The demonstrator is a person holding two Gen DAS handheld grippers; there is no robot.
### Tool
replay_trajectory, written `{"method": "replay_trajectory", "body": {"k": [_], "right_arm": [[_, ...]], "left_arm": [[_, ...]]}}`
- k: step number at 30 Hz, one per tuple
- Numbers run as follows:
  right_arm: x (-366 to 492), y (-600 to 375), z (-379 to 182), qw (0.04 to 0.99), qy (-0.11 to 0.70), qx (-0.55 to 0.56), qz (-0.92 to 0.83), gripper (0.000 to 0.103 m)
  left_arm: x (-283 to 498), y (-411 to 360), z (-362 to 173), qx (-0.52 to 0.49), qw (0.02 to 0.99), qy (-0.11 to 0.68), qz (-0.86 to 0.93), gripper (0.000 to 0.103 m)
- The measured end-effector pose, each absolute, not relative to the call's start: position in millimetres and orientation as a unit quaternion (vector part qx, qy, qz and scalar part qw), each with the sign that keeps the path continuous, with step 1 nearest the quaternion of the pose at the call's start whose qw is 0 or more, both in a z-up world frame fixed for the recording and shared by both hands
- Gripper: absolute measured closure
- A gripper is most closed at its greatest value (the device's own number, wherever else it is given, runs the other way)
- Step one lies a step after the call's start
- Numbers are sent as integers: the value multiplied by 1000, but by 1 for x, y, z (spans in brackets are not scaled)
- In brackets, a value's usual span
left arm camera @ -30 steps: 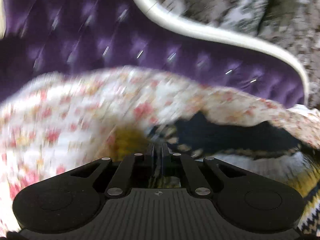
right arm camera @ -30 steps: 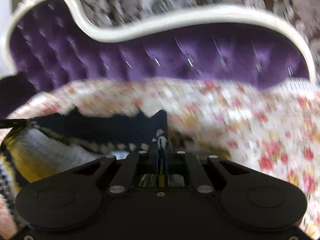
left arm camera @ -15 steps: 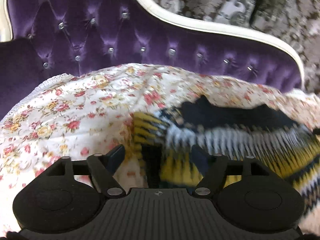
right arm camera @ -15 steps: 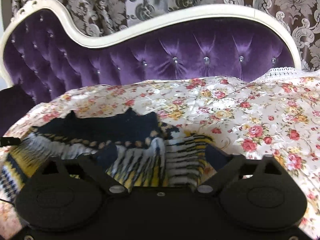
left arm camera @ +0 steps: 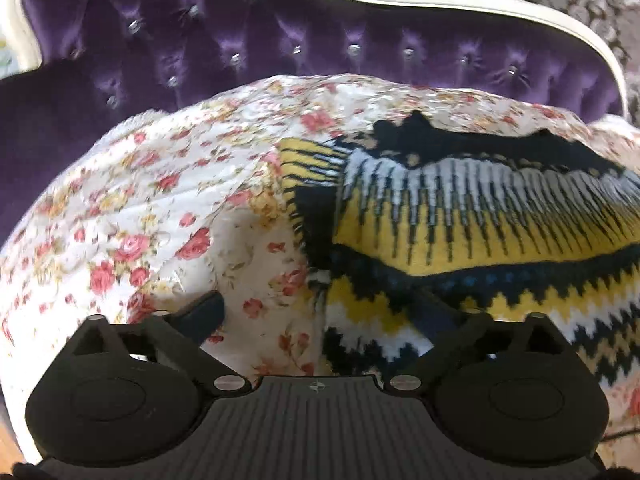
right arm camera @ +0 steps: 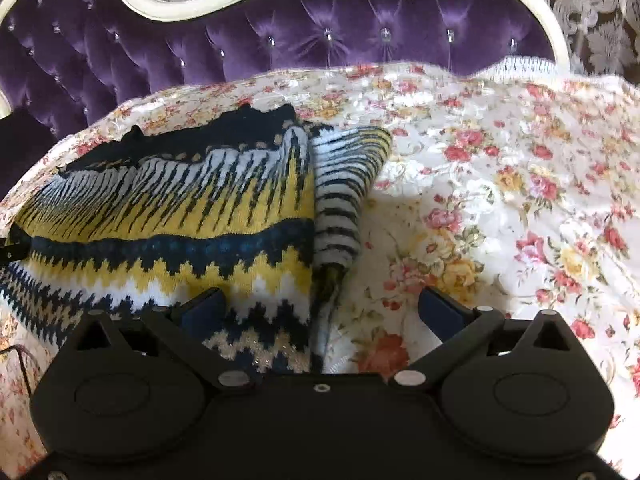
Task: Fold small clothes
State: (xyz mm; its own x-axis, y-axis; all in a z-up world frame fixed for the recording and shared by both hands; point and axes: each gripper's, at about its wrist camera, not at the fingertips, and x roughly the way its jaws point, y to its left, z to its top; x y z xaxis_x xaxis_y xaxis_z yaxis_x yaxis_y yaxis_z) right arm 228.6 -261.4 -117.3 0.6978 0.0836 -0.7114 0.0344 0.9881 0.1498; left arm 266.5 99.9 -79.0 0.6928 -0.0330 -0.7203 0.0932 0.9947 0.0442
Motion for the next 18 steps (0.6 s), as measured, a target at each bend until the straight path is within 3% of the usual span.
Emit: {"method": "replay_trajectory", "body": {"k": [10,18], "right_arm": [[225,-253,-122,925,373,72,-8,0],[242,-254,-111,891,441,102,-32,0]], "left_arm": [[259,99,-84,31,927,373,-15,0],[262,97,-80,23,922,387,0,0]]}}
